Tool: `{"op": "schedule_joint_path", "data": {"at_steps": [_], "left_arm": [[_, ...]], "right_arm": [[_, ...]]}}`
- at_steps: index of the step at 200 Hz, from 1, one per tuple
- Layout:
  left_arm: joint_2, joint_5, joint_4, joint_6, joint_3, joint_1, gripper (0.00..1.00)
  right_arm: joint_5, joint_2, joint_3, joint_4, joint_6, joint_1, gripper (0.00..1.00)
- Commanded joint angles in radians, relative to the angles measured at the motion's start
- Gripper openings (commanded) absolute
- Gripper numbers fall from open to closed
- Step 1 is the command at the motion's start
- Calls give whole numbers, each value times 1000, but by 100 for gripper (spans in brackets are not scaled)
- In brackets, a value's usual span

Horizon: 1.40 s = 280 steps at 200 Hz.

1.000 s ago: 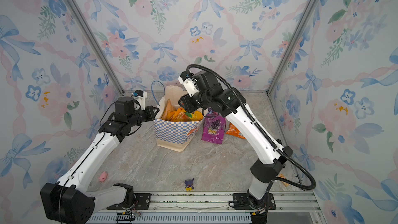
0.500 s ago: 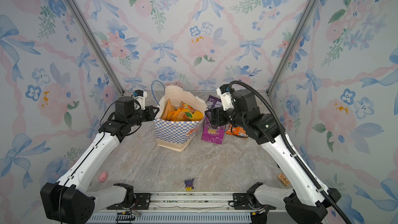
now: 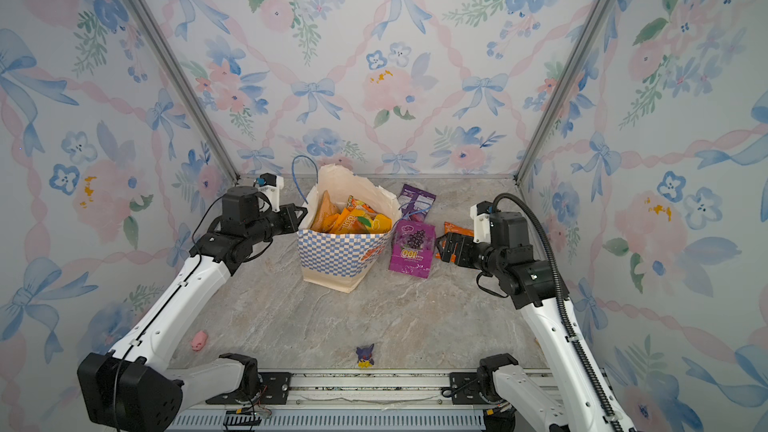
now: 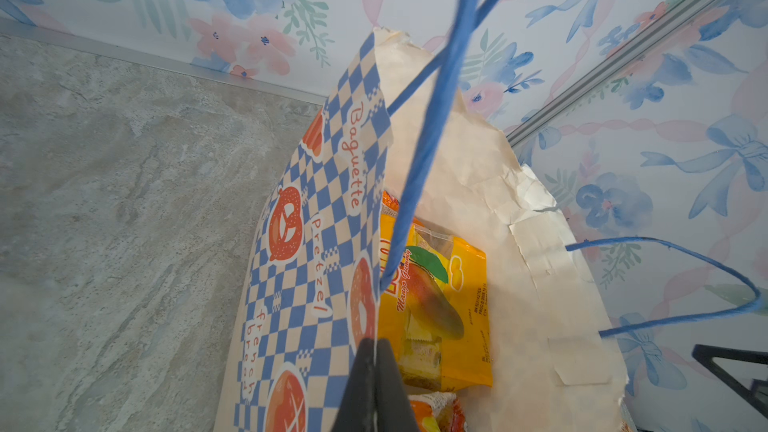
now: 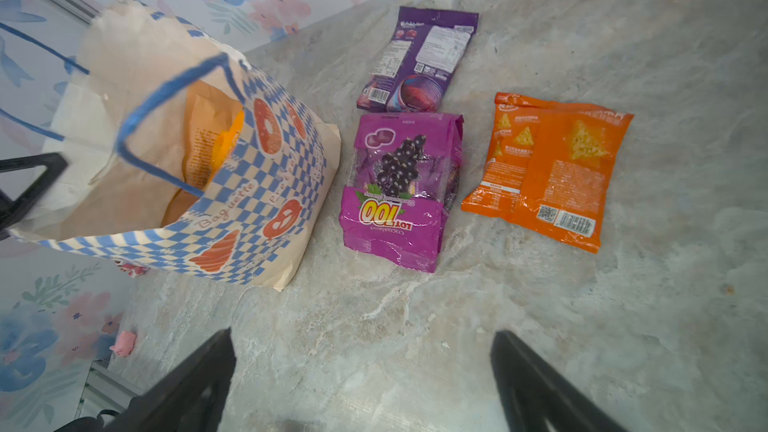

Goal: Place the snacks into the paper bag
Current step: 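Raise the right gripper out of the paper bag and draw back, then move the right gripper over the purple LOT100 grape gummy bag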

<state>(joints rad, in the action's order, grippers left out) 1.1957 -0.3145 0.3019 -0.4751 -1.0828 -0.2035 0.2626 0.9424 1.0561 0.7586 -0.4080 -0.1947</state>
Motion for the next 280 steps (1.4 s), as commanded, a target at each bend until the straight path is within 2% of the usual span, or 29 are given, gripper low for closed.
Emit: {"op": "schedule_joint_path", "data": {"at_steps": [1,95,129,184,280], "left_arm": [[-21,-11,0,13,8,-3,0],[-12,-8,0,9,7,-2,0],[-5,-12,1,6,7,-3,0],[-9,-11,0,11,8,-3,0],[-12,-9,0,13,15,0,0]], "right_arm": [[85,36,-83,-94,-38,41,97],[112,283,-233,-401,-120,48,97],[-57,331,-186,-397,-113,-53,97],[-258,475,-79,-439,-140,-200,96],[-312,521,-76,-500,-154,-222,97]]}}
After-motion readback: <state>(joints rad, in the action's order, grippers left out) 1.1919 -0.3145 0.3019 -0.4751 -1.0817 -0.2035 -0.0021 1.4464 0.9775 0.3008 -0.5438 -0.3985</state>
